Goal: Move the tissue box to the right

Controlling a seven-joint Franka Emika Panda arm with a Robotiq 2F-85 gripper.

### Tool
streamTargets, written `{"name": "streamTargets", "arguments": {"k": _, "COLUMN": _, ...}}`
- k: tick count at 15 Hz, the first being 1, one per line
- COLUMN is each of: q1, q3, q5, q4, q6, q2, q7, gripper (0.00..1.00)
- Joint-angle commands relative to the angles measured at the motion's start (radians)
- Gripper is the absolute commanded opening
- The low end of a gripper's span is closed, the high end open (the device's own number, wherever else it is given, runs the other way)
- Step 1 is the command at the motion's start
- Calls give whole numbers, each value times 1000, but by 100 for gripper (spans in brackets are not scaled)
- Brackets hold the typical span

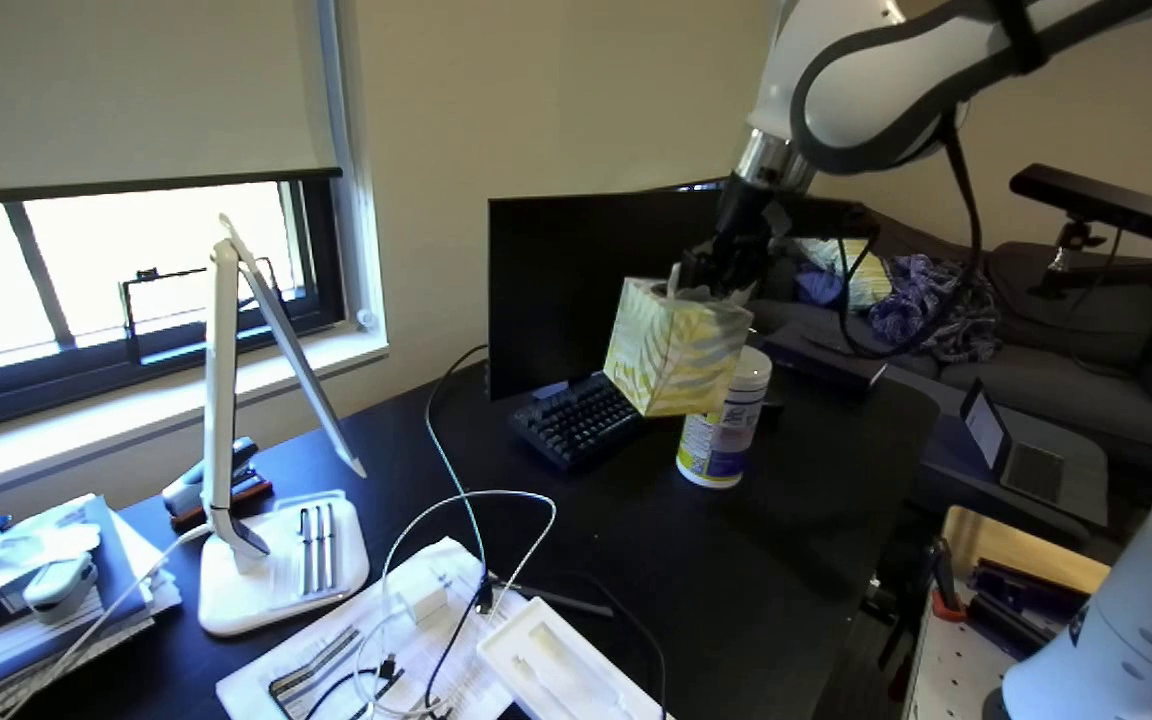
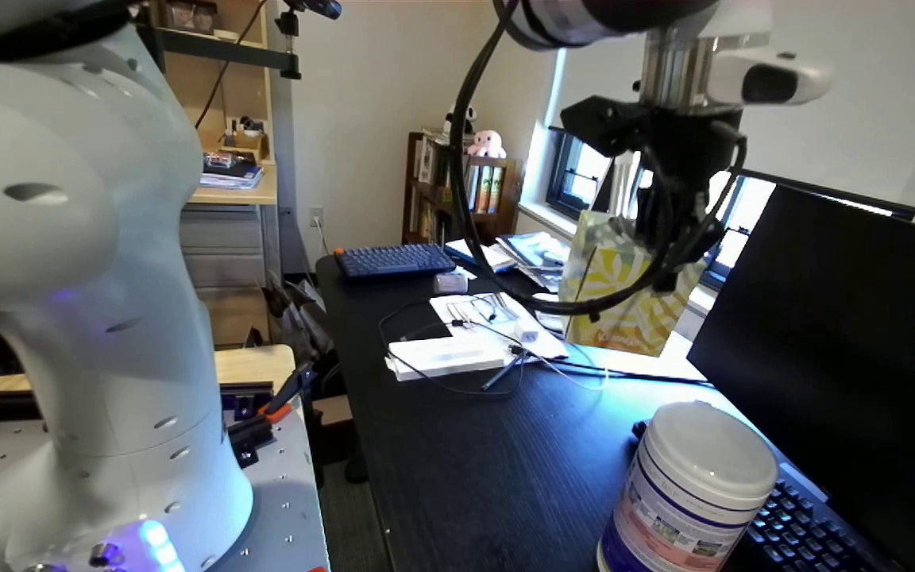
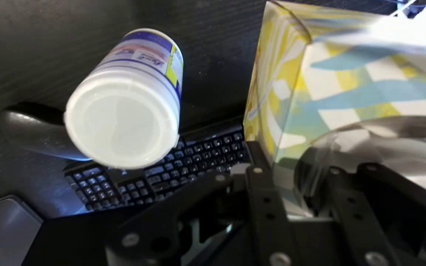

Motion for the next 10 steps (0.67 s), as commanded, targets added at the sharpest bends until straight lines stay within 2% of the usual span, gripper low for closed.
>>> {"name": "streamTargets", "arguments": {"k": 1, "q1": -61, "q3": -21, "q5": 10, "q4": 54, "q6": -119, "q2": -105, "q7": -50, "gripper": 2}}
{"name": "streamTargets", "arguments": {"k": 5, "q1": -132, "q3": -81, "q5": 33, "q4": 156, "q6": -207, "q2": -115, "q7": -28, "gripper": 2}}
{"name": "streamTargets", "arguments": {"k": 10, "q1": -239, "q3": -184, "q5": 67, "q4": 278, "q6": -229, "q2": -3, "q7": 26, "gripper": 2}}
